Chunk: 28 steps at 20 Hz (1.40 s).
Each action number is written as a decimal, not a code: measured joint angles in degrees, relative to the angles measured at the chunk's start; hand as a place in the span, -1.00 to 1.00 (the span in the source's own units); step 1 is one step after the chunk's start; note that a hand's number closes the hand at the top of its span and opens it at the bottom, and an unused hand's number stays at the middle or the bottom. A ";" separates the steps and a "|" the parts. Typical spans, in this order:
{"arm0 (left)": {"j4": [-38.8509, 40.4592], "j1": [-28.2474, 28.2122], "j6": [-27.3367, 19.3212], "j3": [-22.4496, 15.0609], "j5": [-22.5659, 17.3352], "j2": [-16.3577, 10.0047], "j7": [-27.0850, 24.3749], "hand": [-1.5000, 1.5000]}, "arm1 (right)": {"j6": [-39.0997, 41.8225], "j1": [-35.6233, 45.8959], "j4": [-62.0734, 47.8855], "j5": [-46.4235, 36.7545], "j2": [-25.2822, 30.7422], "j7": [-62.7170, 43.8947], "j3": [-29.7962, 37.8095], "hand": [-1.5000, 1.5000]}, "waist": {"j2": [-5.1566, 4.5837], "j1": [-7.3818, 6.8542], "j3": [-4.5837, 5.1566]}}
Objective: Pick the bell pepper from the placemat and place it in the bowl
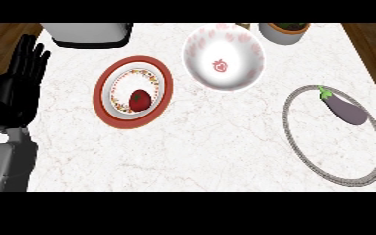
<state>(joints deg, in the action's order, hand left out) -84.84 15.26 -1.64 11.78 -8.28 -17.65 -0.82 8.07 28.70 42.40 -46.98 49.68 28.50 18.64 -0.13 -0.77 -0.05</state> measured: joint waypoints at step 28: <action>0.77 0.05 0.56 1.05 0.61 0.28 -0.72 0.00 | 23.63 24.90 22.82 16.26 -22.01 -33.42 -7.50 1.00 | 0.13 0.30 0.11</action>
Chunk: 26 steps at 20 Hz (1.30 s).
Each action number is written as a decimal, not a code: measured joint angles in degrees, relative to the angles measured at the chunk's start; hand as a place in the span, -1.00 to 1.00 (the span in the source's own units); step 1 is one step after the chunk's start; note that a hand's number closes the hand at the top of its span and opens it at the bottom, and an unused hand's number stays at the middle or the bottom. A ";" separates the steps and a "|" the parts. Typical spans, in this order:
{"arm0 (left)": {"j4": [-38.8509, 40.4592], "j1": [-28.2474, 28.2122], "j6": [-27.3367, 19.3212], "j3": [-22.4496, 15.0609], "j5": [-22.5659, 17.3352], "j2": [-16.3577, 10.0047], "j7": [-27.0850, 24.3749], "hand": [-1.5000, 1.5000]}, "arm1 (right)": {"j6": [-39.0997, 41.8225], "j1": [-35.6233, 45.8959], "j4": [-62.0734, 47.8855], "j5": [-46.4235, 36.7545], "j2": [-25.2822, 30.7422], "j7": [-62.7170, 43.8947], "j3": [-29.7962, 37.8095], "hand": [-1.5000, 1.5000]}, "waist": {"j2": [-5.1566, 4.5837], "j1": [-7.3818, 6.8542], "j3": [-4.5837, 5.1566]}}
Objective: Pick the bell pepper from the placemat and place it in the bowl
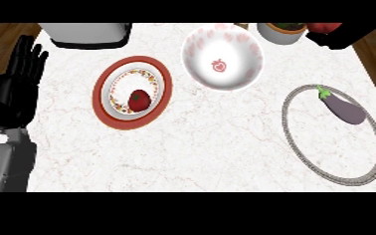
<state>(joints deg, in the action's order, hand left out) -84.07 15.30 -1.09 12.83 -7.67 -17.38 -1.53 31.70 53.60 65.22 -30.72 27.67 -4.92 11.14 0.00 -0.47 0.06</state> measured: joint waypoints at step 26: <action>-0.84 1.02 0.34 -0.90 0.67 1.08 0.71 0.00 | -30.42 4.29 -35.91 -7.72 -19.17 4.51 -0.29 -1.00 | -0.79 -1.58 -0.12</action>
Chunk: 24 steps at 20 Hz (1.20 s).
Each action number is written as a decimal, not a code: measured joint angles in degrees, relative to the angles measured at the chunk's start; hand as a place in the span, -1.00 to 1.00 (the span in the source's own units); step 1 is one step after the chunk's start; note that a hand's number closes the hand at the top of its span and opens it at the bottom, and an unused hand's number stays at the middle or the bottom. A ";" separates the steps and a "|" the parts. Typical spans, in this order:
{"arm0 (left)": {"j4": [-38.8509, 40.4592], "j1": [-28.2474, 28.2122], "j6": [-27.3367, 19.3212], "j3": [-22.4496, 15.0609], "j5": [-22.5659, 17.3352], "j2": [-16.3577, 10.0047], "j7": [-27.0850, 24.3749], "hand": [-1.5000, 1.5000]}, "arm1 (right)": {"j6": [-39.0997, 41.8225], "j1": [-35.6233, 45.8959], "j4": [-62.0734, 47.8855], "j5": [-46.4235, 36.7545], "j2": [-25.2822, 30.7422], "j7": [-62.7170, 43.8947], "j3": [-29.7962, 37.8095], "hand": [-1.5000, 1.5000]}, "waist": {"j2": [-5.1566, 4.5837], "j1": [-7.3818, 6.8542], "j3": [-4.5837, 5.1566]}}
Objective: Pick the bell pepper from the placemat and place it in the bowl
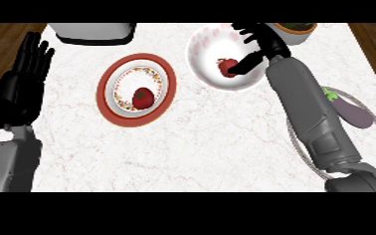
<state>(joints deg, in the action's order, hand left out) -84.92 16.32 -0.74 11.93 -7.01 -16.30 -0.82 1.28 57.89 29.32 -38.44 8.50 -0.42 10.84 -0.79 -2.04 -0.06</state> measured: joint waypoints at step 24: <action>0.32 0.84 0.80 1.42 -0.93 -0.99 0.86 0.00 | -0.94 -4.26 -10.49 19.77 21.16 23.48 23.58 -1.00 | -0.13 0.12 -0.03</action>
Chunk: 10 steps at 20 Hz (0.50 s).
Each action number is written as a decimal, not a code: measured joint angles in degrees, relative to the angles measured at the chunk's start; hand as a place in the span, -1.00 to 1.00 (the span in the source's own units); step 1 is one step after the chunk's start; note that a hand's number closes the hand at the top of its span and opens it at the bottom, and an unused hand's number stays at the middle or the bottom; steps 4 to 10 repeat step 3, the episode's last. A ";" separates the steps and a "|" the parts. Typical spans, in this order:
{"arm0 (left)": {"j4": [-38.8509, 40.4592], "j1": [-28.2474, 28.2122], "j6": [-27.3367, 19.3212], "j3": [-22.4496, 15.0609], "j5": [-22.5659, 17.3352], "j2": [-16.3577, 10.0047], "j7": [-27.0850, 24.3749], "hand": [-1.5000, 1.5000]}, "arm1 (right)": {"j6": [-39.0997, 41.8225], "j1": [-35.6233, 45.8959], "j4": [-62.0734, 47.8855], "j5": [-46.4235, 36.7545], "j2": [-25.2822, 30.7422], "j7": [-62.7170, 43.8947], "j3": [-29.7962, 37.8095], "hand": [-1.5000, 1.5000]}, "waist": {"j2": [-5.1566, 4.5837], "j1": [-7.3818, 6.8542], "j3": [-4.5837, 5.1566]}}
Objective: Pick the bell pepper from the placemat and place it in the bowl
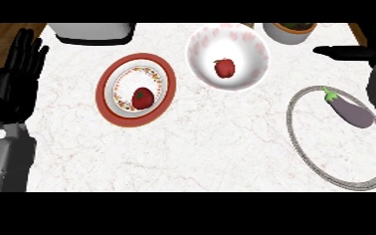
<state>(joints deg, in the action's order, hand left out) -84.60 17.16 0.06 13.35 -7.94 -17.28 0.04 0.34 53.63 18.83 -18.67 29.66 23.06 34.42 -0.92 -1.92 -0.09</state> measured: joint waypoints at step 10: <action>-0.43 -0.26 0.06 -0.32 0.07 0.29 0.03 0.00 | 3.77 -2.53 -2.29 1.28 3.90 3.47 1.53 -1.00 | -0.21 -0.34 -0.08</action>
